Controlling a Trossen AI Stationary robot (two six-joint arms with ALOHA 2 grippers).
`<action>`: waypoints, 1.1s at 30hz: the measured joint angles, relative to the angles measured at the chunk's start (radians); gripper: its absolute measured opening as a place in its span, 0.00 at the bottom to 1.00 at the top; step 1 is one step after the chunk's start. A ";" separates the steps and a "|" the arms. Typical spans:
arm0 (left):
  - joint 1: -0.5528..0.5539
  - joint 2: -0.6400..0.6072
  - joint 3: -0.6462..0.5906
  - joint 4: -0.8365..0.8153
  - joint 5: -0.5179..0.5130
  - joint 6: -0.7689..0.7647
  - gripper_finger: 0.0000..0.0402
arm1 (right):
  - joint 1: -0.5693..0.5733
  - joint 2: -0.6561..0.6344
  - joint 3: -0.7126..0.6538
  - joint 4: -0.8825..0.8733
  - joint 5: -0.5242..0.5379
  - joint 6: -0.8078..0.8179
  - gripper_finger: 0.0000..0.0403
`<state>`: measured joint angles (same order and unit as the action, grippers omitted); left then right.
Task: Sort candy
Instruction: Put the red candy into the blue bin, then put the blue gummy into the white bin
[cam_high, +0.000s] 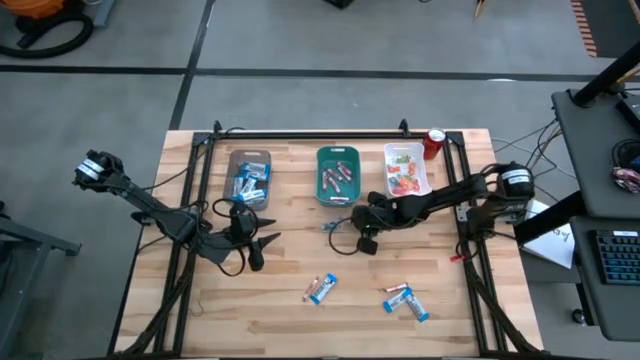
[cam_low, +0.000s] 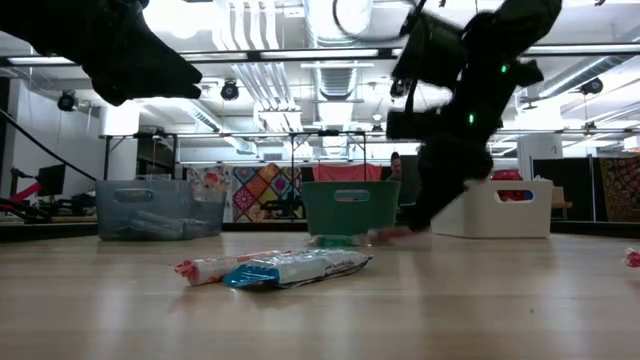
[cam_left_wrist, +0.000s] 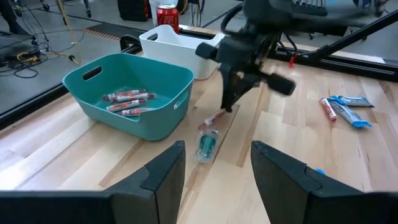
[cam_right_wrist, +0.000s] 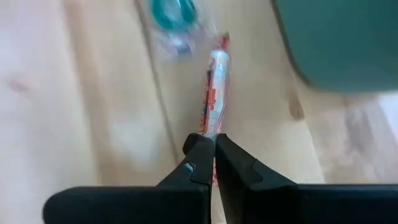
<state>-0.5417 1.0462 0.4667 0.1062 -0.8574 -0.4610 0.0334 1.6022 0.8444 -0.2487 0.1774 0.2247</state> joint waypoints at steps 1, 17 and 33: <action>0.000 0.000 0.000 0.000 0.000 0.000 0.41 | 0.004 -0.015 0.000 0.004 -0.009 0.000 0.02; 0.000 0.000 0.000 0.007 0.000 0.000 0.41 | 0.026 -0.145 0.003 0.163 0.003 -0.044 0.02; 0.000 0.000 0.000 0.013 0.000 0.000 0.41 | -0.255 -0.147 0.033 0.291 0.143 -0.116 0.02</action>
<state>-0.5417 1.0462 0.4667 0.1188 -0.8574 -0.4606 -0.2215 1.4548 0.8772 0.0423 0.3206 0.1084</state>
